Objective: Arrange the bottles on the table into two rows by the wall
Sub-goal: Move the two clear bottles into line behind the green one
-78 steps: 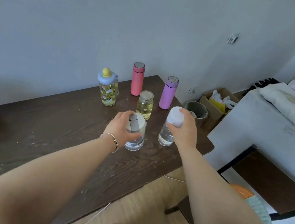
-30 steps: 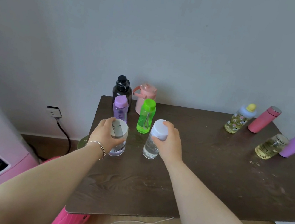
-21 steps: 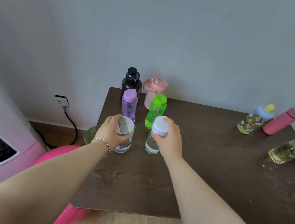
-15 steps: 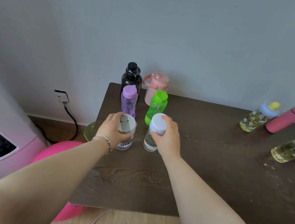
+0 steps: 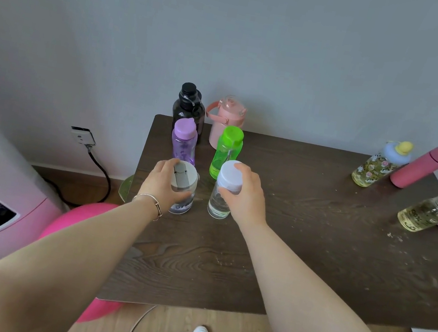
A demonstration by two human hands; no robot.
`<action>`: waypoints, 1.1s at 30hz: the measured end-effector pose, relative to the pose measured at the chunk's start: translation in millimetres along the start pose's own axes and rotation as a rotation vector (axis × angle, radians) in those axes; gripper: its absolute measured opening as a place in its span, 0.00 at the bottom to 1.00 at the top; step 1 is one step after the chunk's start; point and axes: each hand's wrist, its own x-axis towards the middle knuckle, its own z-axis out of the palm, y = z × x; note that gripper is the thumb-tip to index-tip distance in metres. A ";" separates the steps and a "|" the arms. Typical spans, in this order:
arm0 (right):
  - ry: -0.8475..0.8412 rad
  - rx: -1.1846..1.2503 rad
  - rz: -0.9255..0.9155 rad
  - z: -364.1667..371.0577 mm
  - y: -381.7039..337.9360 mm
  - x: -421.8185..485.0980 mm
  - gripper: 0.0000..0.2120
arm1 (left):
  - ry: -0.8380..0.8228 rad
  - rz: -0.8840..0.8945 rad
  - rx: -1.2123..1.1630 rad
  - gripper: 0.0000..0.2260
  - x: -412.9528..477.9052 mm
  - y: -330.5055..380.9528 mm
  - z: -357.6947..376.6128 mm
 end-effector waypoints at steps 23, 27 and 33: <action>-0.097 -0.401 -0.082 -37.8 4.4 -20.0 0.40 | -0.051 0.254 0.656 0.41 -6.3 30.5 1.7; 0.010 -0.533 -0.052 -56.3 18.8 -28.4 0.39 | -0.007 0.328 0.668 0.40 -10.1 62.2 6.8; 0.069 -0.686 -0.035 -93.8 49.6 -40.8 0.33 | 0.011 0.404 0.706 0.38 -20.7 106.1 24.7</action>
